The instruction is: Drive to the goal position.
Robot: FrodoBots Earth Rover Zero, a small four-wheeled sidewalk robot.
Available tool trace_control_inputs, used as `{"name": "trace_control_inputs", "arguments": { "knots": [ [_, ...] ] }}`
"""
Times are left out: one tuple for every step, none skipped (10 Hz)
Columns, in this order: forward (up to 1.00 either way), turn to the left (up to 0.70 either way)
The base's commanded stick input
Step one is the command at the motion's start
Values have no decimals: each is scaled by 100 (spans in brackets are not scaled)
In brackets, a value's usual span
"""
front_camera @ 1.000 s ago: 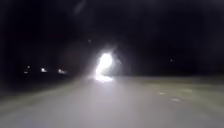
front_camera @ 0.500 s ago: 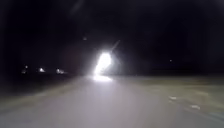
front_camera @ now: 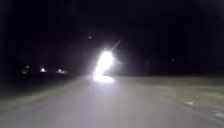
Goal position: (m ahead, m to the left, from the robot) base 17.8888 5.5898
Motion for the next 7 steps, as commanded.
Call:
{"name": "trace_control_inputs", "arguments": {
  "knots": [
    [100, 11],
    [100, 12],
    [100, 11],
    [100, 9],
    [100, 7],
    [100, 6],
    [100, 5]
  ]
}}
